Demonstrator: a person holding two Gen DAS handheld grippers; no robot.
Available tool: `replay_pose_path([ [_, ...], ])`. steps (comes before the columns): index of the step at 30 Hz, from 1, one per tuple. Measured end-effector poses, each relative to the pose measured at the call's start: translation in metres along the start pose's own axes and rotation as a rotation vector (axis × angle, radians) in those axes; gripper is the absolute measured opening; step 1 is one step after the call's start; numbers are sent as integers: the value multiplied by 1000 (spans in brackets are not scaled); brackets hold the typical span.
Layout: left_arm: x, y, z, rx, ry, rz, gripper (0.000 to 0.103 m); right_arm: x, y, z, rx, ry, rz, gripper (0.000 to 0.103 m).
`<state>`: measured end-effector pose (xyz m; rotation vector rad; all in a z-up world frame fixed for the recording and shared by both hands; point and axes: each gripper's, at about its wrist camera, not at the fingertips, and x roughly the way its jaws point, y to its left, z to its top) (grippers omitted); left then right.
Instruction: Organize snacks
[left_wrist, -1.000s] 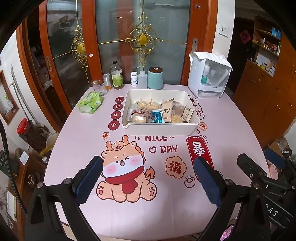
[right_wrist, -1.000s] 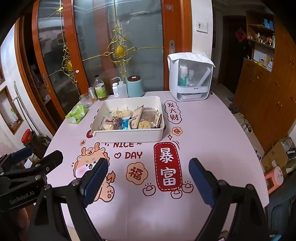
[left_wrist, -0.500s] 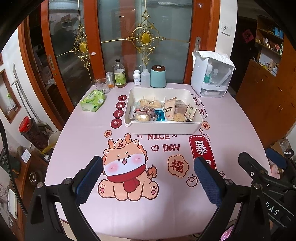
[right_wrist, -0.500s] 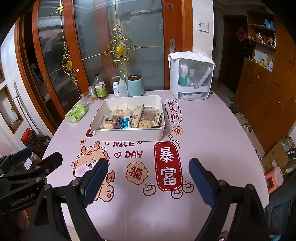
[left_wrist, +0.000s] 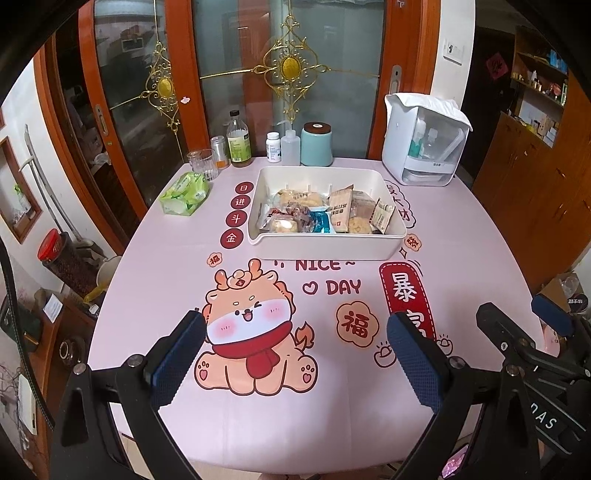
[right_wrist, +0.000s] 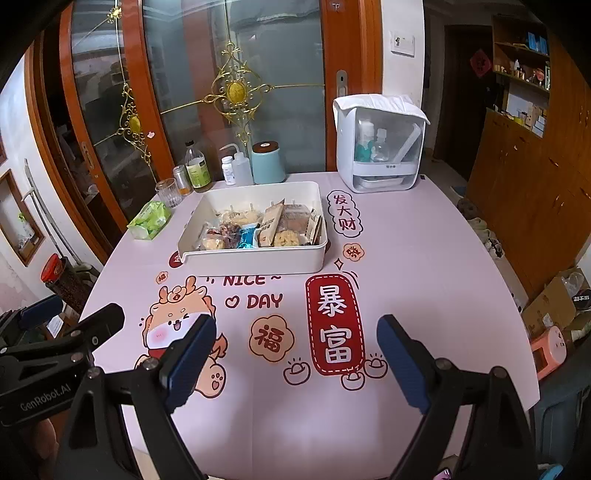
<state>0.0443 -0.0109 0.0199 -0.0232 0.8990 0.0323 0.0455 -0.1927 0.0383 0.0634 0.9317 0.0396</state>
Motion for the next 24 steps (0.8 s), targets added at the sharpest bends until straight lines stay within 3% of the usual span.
replay_pose_path([
  [24, 5, -2, -2, 21, 17, -21, 98, 7, 1, -3, 4, 22, -17, 90],
])
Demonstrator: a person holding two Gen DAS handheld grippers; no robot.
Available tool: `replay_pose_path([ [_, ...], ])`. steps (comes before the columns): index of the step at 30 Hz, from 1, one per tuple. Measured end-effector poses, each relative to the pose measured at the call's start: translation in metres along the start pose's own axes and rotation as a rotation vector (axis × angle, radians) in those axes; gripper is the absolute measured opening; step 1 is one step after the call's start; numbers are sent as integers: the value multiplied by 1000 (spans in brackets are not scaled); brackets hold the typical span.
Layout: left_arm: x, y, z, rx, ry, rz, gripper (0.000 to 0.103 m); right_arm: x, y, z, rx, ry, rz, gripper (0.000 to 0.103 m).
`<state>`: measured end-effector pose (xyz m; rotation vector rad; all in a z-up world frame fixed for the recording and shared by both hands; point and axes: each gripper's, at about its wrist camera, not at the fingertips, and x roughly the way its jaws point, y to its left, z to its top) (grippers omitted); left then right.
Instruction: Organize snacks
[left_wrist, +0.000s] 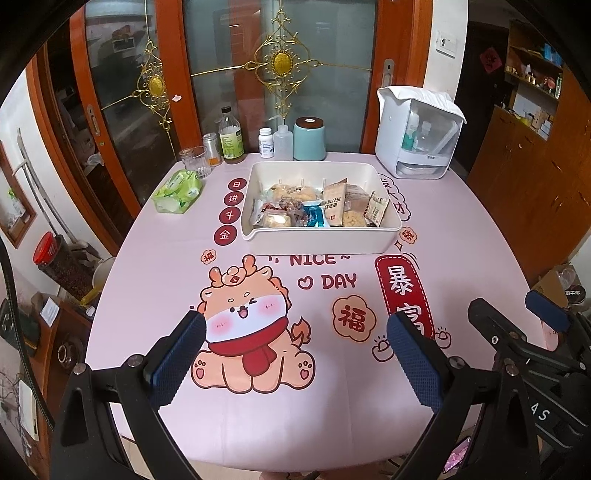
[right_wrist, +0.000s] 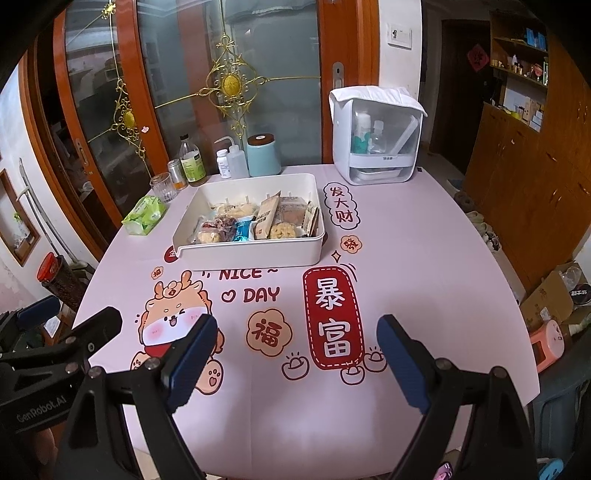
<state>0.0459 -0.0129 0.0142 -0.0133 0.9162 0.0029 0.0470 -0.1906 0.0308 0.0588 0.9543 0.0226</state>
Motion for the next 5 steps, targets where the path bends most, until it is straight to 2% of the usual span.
replay_pose_path([
  [5, 1, 2, 1, -2, 6, -3, 98, 1, 2, 0, -1, 3, -4, 90],
])
